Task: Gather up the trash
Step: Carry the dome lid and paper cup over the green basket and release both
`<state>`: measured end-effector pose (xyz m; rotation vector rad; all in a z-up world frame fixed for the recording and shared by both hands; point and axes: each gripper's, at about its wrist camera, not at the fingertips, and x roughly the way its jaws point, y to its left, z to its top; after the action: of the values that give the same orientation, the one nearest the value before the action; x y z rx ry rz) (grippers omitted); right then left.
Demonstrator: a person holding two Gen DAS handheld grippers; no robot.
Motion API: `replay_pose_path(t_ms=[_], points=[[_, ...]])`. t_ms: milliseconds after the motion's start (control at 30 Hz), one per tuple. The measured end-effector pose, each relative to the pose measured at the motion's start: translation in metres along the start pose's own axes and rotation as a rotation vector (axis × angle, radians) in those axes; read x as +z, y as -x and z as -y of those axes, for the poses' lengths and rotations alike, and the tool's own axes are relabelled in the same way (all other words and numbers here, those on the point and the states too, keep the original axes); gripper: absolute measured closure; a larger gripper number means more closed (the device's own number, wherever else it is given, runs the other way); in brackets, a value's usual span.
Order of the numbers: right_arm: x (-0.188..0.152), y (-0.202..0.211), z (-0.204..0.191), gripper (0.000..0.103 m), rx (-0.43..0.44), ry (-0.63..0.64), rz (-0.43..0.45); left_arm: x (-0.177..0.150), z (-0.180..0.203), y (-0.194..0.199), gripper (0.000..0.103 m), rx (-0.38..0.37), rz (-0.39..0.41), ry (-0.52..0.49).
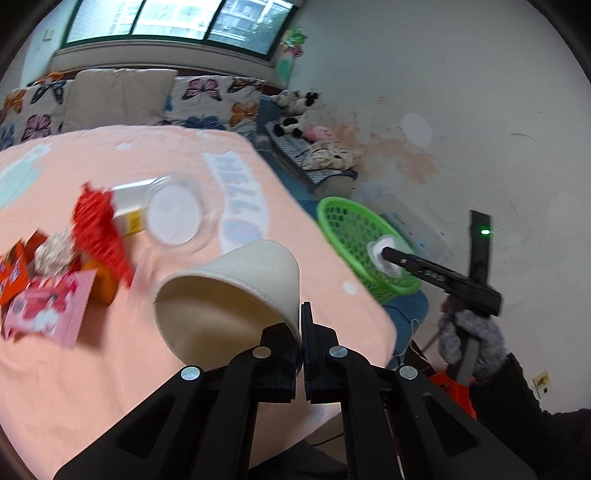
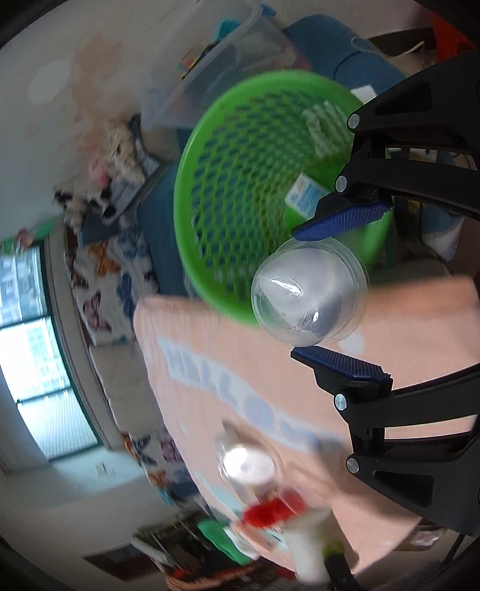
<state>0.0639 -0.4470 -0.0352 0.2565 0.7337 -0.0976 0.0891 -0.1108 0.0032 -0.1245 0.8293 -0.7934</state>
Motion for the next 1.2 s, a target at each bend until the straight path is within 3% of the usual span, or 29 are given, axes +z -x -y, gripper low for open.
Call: replay_pose_path(t_ms=[433,567,900,1200], points=[[0.004,-0.027,0.065,0.043,-0.076,-0.09,-0.037,0.066,0.066,-0.06,0.1,-0.047,-0.024,-0.163],[0.005,-0.028,0.076,0.036,-0.07,-0.115,-0.03,0.081,0.083,-0.086,0.1,-0.055,-0.045,-0.197],[0.002,-0.002,0.086,0.032,-0.081,-0.118,0.029,0.101,0.124,-0.143,0.1,-0.073,-0.113,-0.267],[-0.014,0.021,0.09,0.032,-0.089,-0.115,0.059,0.098,0.144,-0.196,0.1,-0.073,-0.205,-0.286]])
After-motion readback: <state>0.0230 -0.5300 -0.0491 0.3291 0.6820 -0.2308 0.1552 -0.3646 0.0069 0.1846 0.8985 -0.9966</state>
